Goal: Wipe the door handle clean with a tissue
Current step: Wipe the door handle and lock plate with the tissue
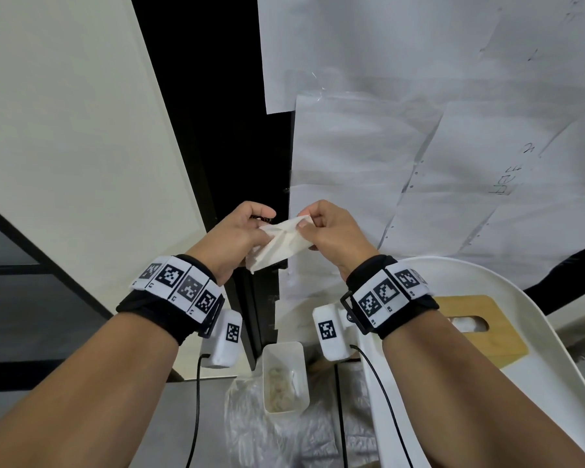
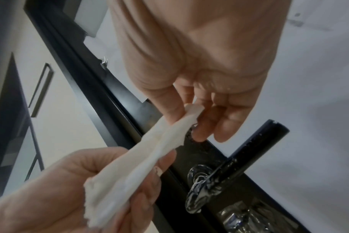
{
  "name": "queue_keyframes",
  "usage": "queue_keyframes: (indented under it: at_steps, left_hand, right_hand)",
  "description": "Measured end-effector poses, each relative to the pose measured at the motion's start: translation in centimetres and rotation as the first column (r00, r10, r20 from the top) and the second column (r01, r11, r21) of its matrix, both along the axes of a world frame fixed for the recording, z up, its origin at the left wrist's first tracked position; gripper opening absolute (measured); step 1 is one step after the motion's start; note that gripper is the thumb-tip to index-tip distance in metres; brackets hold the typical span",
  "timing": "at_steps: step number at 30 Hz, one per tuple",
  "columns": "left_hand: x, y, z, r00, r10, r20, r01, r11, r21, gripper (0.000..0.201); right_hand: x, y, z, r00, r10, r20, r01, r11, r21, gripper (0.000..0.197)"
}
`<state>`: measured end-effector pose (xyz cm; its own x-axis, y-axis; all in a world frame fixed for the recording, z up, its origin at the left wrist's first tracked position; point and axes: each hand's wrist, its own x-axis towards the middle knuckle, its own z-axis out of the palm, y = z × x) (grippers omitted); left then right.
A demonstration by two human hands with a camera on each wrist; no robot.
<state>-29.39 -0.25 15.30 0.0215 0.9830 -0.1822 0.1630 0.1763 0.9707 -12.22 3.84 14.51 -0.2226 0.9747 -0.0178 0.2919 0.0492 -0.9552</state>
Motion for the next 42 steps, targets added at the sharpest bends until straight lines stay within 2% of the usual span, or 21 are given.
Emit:
queue_keyframes:
  at_steps: [4, 7, 9, 12, 16, 17, 19, 22, 25, 27, 28, 30, 32, 34, 36, 39, 42]
  left_hand:
    - [-0.9, 0.5, -1.0, 0.991, 0.105, -0.087, -0.102, 0.994, 0.044, 0.024]
    - [-1.4, 0.9, -1.8, 0.946, 0.177, -0.271, -0.139, 0.978, 0.154, 0.019]
    - [-1.4, 1.2, -2.4, 0.885, 0.198, -0.421, -0.108, 0.968, 0.227, 0.017]
    - [-0.7, 1.5, -3.3, 0.804, 0.257, -0.536, -0.076, 0.939, 0.336, 0.016]
    - [0.7, 1.4, -4.2, 0.8, 0.191, -0.569, 0.097, 0.895, 0.436, 0.02]
    - [0.9, 1.4, -4.6, 0.78, 0.171, -0.602, 0.149, 0.884, 0.443, 0.022]
    - [1.0, 1.8, -5.3, 0.695, 0.173, -0.698, 0.206, 0.882, 0.424, 0.026]
    - [0.8, 2.3, -5.5, 0.583, 0.239, -0.777, 0.166, 0.901, 0.401, 0.027]
    - [1.2, 2.4, -5.1, 0.562, 0.299, -0.771, 0.184, 0.863, 0.47, 0.029]
    - [1.6, 2.4, -5.2, 0.555, 0.27, -0.787, 0.28, 0.83, 0.482, 0.036]
    - [1.8, 2.5, -5.4, 0.529, 0.256, -0.809, 0.323, 0.821, 0.471, 0.038]
    - [1.9, 2.9, -5.8, 0.466, 0.262, -0.845, 0.353, 0.821, 0.449, 0.031]
    - [1.7, 3.2, -5.8, 0.426, 0.287, -0.858, 0.326, 0.836, 0.442, 0.014]
    - [1.4, 3.4, -5.8, 0.417, 0.295, -0.86, 0.29, 0.853, 0.434, 0.007]
    - [1.2, 3.4, -6.0, 0.439, 0.3, -0.847, 0.238, 0.87, 0.432, 0.012]
    - [1.0, 3.2, -6.1, 0.518, 0.315, -0.795, 0.118, 0.895, 0.431, 0.022]
    - [0.7, 2.8, -6.1, 0.611, 0.353, -0.708, 0.017, 0.889, 0.458, 0.025]
  right_hand:
    - [0.1, 0.6, -0.7, 0.993, -0.113, 0.044, 0.11, 0.991, 0.07, 0.012]
    - [-0.2, 0.9, -1.6, 0.98, -0.125, 0.158, 0.099, 0.981, 0.165, 0.014]
    - [-0.6, 1.0, -2.2, 0.966, -0.149, 0.21, 0.108, 0.975, 0.197, 0.013]
    - [-1.3, 1.2, -3.0, 0.952, -0.183, 0.244, 0.129, 0.967, 0.221, 0.012]
    - [-1.7, 1.6, -3.4, 0.928, -0.195, 0.318, 0.096, 0.948, 0.302, 0.011]
    - [-1.7, 1.6, -3.4, 0.929, -0.178, 0.325, 0.08, 0.953, 0.294, 0.012]
    - [-1.3, 1.8, -3.6, 0.933, -0.142, 0.329, 0.053, 0.963, 0.265, 0.02]
    - [-0.2, 2.1, -3.7, 0.918, -0.175, 0.356, 0.066, 0.952, 0.298, 0.029]
    - [1.1, 2.5, -3.8, 0.864, -0.217, 0.454, 0.05, 0.934, 0.353, 0.029]
    - [1.5, 2.4, -3.8, 0.799, -0.19, 0.57, -0.038, 0.931, 0.363, 0.027]
    - [1.5, 2.2, -3.9, 0.766, -0.169, 0.62, -0.086, 0.929, 0.359, 0.026]
    - [1.4, 1.9, -4.0, 0.715, -0.145, 0.684, -0.156, 0.921, 0.358, 0.025]
    - [1.5, 1.7, -4.1, 0.671, -0.162, 0.723, -0.189, 0.906, 0.378, 0.024]
    - [1.6, 1.7, -4.2, 0.642, -0.186, 0.744, -0.208, 0.891, 0.403, 0.023]
    - [1.6, 1.7, -4.3, 0.631, -0.192, 0.752, -0.217, 0.887, 0.408, 0.023]
    - [1.7, 1.8, -4.5, 0.639, -0.184, 0.747, -0.211, 0.892, 0.4, 0.025]
    - [1.7, 1.7, -4.5, 0.646, -0.175, 0.743, -0.203, 0.899, 0.388, 0.025]
